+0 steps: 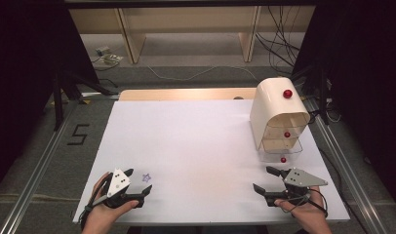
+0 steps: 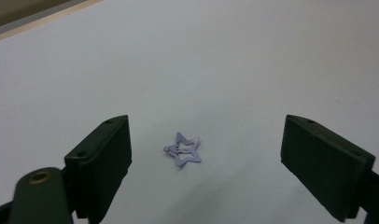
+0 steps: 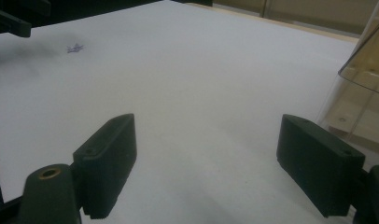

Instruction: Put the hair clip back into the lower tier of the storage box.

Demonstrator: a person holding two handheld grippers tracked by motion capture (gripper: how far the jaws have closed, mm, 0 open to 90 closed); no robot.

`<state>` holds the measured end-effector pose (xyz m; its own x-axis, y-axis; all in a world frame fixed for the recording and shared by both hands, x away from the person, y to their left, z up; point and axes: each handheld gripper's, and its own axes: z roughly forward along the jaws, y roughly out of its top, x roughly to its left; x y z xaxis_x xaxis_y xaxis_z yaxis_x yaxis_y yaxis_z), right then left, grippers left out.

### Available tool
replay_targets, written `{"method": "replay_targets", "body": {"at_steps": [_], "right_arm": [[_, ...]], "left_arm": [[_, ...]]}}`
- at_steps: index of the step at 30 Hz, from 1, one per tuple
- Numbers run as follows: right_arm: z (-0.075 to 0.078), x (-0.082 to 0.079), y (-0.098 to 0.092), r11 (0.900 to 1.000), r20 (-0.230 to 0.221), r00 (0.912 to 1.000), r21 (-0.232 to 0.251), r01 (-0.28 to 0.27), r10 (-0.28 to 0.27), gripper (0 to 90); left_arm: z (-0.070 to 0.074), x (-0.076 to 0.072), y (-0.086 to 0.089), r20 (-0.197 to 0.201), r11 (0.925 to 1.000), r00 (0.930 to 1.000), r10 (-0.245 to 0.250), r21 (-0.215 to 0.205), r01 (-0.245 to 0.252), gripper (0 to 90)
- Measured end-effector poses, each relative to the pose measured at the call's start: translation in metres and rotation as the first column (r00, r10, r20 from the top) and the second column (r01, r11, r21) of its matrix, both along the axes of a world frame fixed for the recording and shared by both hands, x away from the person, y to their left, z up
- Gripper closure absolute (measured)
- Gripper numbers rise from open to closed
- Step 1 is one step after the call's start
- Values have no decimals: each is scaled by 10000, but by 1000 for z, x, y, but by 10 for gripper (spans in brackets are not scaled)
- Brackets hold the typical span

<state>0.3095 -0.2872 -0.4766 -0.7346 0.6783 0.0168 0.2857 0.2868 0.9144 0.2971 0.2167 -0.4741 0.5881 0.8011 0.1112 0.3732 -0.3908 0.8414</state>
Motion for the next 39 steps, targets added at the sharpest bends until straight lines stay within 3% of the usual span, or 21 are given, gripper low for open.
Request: {"method": "replay_targets", "body": {"at_steps": [19,27,36,39], "right_arm": [[0,0,2,9999,8,10000,-73,-70,70,205],[0,-1,5,9999,-23,9999,-103,-134,133,205],[-1,0,8,9997,-59,9997,-133,-222,221,205],[-1,0,8,9997,-56,9997,-126,-227,226,205]], "left_arm": [[-7,2,-3,-400,9993,9992,73,379,-58,162],[-7,2,-4,-373,9989,9993,38,465,-21,165],[-16,19,-11,-770,9962,9965,317,839,-252,214],[-20,24,-14,-1046,9969,9933,498,651,-432,230]]}}
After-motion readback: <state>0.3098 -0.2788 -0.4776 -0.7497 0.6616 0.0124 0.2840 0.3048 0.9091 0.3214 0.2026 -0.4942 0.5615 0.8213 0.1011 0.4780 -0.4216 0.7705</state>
